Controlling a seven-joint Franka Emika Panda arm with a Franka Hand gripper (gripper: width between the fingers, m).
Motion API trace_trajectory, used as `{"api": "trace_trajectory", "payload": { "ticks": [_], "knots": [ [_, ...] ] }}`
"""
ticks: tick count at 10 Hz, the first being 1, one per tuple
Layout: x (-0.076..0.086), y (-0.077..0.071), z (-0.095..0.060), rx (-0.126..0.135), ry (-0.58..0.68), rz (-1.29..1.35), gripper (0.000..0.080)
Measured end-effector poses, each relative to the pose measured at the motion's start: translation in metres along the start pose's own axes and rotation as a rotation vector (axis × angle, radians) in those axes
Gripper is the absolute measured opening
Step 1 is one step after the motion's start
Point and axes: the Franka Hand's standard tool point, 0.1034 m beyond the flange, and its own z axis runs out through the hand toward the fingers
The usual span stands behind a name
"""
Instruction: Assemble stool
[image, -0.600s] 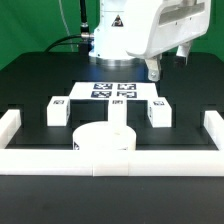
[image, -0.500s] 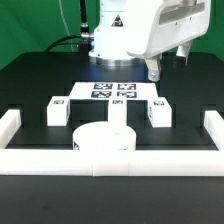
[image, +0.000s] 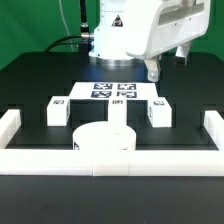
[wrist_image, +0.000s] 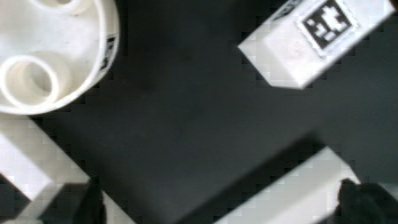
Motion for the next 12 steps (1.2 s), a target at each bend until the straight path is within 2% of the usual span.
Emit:
{"api": "trace_trajectory", "payload": {
  "ticks": [2,4,7,10,12],
  "knots": [
    [-0.02,0.016,0.023,-0.007,0.005,-0.031,0.065],
    [-0.032,0.037,0.046,-0.003,0.009,-0.078,0.065],
    [-0.032,0.037,0.048,0.0,0.008,-0.073,0.065],
    [-0.027,0.038,0.07,0.021,0.001,-0.075,0.065],
    [-0.024,0.042,0.07,0.007,0.011,-0.075,0.0649]
  ]
}}
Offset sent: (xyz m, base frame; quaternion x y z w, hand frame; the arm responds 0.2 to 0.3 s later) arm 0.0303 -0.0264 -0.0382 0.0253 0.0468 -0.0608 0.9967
